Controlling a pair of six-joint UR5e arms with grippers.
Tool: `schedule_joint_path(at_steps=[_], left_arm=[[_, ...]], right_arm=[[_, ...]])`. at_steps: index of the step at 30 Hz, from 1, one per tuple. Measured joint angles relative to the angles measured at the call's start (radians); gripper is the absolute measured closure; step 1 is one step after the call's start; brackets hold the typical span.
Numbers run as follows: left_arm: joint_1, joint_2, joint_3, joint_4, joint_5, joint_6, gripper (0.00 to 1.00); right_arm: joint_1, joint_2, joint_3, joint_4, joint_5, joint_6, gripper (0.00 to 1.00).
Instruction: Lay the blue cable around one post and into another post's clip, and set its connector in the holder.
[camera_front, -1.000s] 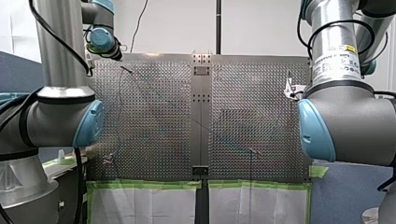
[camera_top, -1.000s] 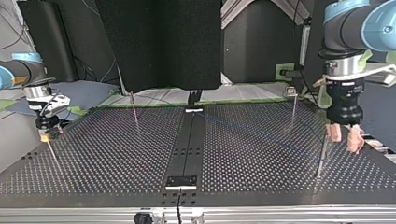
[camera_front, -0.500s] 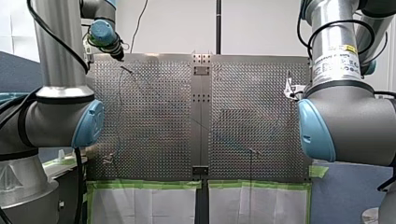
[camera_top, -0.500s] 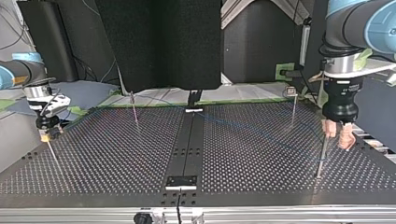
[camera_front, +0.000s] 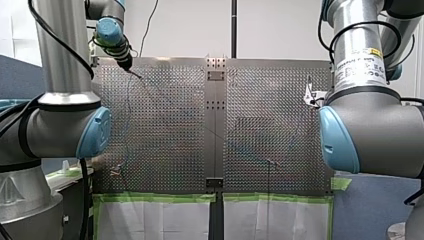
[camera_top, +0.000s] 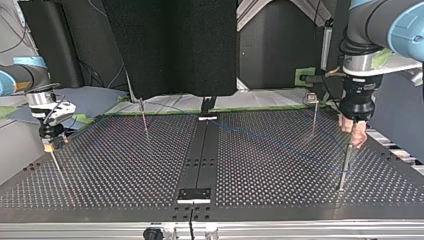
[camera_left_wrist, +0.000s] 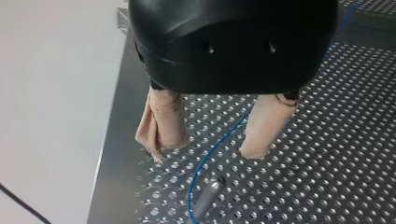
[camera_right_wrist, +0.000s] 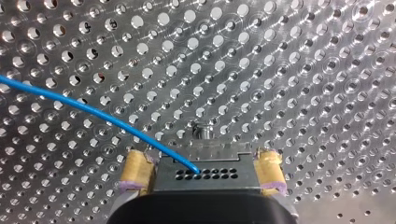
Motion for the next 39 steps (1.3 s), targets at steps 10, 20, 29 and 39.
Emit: schedule_joint_path(at_steps=[10, 20, 29, 39], left_arm=[[-0.007, 0.0, 0.0, -0.006, -0.011, 0.039, 0.13], [-0.008, 0.001, 0.0, 0.003, -0.03, 0.0, 0.13], [-0.008, 0.003, 0.0, 0.008, -0.036, -0.024, 0.13], [-0.008, 0.003, -0.001, 0.008, -0.038, -0.025, 0.13]], right_arm=[[0.0, 0.0, 0.0, 0.002, 0.0, 0.0, 0.0], [0.001, 0.0, 0.0, 0.003, -0.001, -0.002, 0.0], [0.0, 0.0, 0.0, 0.003, 0.0, -0.003, 0.0], [0.001, 0.0, 0.0, 0.003, 0.0, -0.001, 0.0]])
